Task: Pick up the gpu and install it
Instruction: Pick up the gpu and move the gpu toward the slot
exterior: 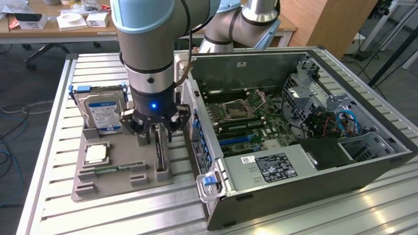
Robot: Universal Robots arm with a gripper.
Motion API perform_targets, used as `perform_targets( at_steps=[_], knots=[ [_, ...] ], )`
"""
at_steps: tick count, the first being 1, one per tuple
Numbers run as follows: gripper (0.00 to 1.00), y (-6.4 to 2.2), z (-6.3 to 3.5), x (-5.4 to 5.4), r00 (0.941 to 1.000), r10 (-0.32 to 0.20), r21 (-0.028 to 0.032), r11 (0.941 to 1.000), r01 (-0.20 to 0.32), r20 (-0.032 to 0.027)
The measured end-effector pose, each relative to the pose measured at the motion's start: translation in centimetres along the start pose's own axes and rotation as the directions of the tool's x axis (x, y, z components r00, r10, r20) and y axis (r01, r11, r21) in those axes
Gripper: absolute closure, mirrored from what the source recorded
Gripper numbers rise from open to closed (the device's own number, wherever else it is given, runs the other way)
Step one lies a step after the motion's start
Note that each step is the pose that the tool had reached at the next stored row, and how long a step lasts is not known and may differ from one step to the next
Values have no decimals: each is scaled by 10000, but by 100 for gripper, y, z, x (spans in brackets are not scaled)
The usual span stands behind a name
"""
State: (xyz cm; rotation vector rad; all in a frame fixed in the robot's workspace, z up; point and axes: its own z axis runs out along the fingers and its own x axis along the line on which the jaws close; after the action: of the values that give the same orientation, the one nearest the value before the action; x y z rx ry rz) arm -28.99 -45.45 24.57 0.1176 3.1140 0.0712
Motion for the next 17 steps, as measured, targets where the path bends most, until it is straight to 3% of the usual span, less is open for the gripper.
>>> perform_targets(
  at_steps=[4, 17],
  knots=[
    [47, -3, 58, 2, 10000, 0, 0, 10000, 0, 0],
    [47, -3, 101, 9, 10000, 2, 1, 10000, -2, 1]
  ],
)
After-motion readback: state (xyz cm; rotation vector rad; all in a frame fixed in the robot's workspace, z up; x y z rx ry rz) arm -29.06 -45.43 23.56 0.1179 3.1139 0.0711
